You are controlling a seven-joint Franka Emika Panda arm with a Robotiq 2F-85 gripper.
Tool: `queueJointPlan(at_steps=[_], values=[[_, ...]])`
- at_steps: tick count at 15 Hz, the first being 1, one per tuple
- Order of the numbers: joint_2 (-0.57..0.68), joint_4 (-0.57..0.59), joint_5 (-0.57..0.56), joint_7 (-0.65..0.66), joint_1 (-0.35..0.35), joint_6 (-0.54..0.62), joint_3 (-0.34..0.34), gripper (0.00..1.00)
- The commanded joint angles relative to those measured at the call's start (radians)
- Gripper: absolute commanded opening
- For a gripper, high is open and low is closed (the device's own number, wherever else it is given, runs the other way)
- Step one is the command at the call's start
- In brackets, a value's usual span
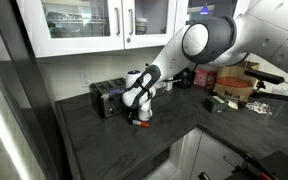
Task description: Put the marker in the mug
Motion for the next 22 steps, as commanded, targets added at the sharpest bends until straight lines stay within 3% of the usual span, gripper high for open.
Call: queueJointPlan(at_steps=[1,4,5,11,14,16,17,21,22], values=[[0.025,0.046,0.039,-0.061,-0.025,-0.061,0.044,0.18],[0.001,0.006,0.043,-0.097,-0.042,0.001,0.082,0.0],[-0.009,-0.013,0.045,-0.112,-0.052,0.038,0.099,0.04],[-0.106,-0.25,-0.004,-0.169,-0.135,0.418,0.199,0.05],[-0.155,-0.436,-0.056,-0.155,-0.267,0.67,0.297,0.05],[-0.187,-0.54,-0.145,-0.101,-0.352,0.792,0.335,0.05],[-0.199,-0.585,-0.133,-0.14,-0.399,0.834,0.363,0.05],[-0.163,-0.68,-0.262,-0.123,-0.641,0.863,0.541,0.05],[-0.14,-0.678,-0.383,-0.036,-0.689,0.863,0.567,0.05]])
